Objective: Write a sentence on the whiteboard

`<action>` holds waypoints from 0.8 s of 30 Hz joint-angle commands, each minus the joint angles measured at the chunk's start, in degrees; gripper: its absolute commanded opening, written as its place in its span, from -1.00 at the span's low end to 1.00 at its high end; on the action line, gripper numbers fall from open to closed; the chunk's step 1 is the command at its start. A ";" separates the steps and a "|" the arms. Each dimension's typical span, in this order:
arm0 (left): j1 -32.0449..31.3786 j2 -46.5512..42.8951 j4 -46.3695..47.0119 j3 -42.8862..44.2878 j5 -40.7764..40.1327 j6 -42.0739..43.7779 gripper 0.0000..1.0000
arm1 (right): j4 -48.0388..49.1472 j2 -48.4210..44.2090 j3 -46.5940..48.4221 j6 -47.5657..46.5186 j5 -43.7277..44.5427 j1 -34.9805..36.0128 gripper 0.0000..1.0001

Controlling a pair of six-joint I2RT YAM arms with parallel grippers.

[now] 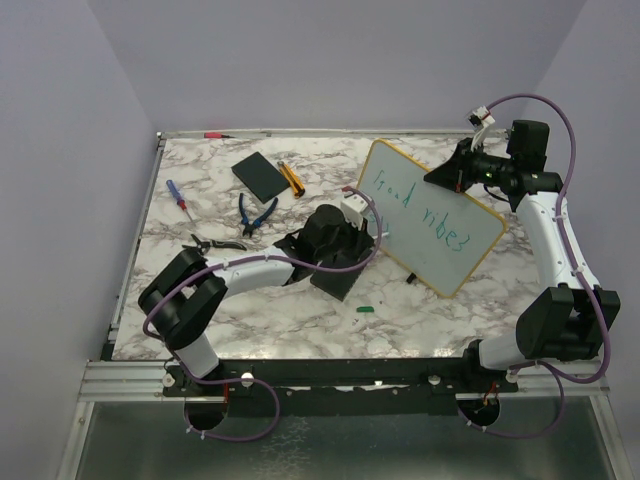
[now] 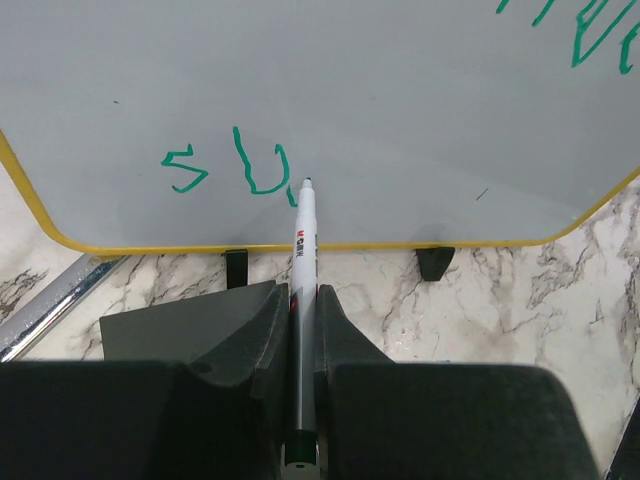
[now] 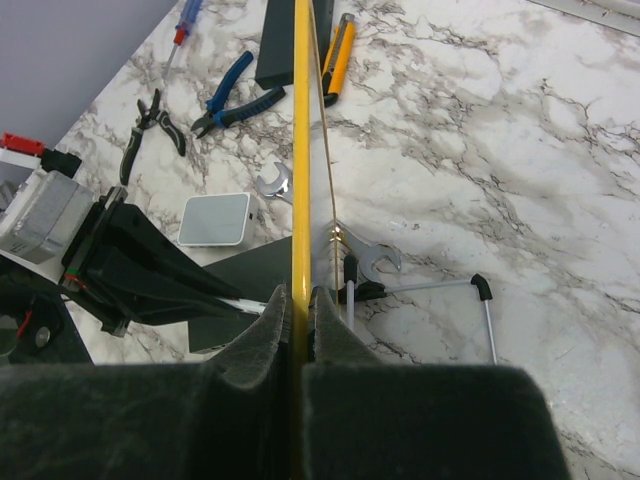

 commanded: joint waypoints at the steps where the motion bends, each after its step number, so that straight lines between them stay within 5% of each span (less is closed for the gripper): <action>1: -0.18 -3.72 -1.41 0.25 -0.64 0.52 -1.00 | -3.17 0.58 -1.82 0.02 -2.15 0.69 -0.98; 24: -0.40 -3.46 -3.09 4.97 0.68 0.78 -1.00 | -3.16 0.23 -1.83 0.11 -2.19 0.69 -0.98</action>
